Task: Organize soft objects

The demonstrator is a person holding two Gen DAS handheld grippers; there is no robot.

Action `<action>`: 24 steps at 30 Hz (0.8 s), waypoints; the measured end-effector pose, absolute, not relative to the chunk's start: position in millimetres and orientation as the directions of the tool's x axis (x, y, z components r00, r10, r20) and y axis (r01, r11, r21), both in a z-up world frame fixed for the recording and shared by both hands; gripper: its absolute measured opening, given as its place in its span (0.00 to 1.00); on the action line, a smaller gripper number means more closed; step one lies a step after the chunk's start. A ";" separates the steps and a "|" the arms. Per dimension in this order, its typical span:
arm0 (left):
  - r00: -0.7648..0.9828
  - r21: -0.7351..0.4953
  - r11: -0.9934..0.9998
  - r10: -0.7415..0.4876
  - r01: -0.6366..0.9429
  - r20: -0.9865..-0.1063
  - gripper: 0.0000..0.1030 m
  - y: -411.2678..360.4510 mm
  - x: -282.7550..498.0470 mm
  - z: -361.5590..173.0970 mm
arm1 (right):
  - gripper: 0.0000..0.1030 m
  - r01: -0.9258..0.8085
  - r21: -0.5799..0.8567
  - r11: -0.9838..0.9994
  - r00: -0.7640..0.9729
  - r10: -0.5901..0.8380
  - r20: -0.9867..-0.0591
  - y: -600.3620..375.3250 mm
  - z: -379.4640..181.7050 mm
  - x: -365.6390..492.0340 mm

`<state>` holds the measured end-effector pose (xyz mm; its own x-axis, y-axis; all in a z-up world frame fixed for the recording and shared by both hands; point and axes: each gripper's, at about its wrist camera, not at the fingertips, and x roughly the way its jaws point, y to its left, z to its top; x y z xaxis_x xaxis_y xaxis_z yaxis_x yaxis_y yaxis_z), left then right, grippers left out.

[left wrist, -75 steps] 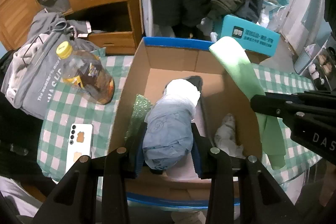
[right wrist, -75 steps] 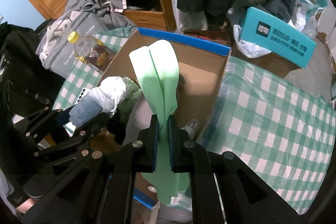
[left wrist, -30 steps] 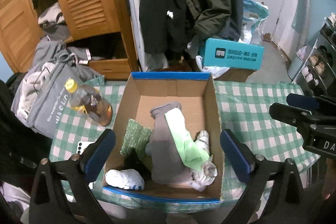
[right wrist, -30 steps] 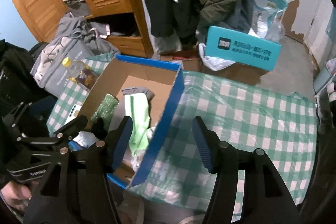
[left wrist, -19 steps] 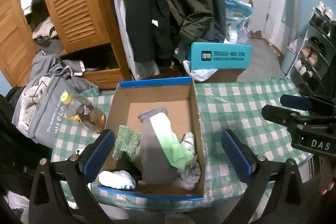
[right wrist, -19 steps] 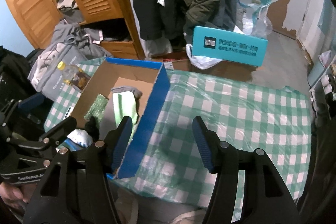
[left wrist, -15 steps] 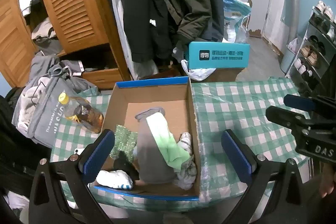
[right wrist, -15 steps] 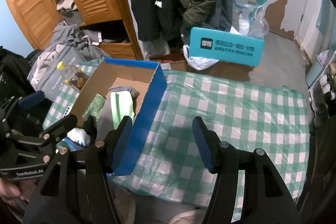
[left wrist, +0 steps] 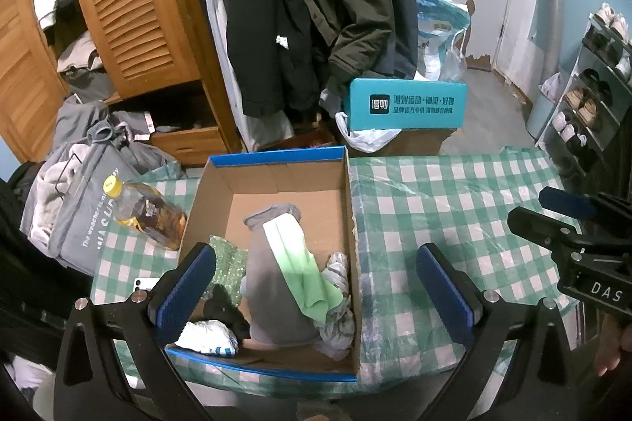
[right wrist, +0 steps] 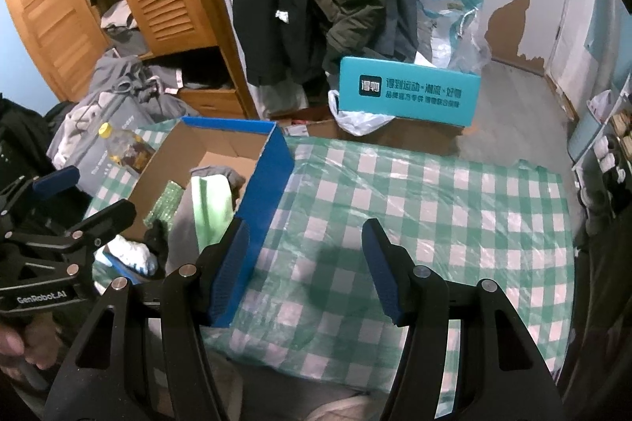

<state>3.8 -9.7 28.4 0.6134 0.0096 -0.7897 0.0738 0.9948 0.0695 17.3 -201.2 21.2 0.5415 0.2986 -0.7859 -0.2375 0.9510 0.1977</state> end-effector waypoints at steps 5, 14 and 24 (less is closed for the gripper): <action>0.606 0.069 0.994 0.003 0.085 -0.796 0.99 -14.2 4.8 25.9 | 0.57 -0.231 0.200 0.952 0.542 0.297 -0.786 -205.4 18.4 18.1; 0.602 0.079 0.993 0.011 0.086 -0.798 0.99 -17.0 4.8 23.9 | 0.57 -0.232 0.199 0.952 0.545 0.297 -0.784 -207.5 17.9 18.3; 0.596 0.075 0.993 0.008 0.088 -0.803 0.99 -15.9 3.9 23.2 | 0.57 -0.231 0.200 0.952 0.545 0.297 -0.784 -205.9 19.0 17.4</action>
<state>3.9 -15.9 23.2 0.5960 0.0078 -0.8030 0.0885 0.9932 0.0753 17.4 -205.9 19.0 0.5450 0.2965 -0.7842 -0.2309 0.9523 0.1996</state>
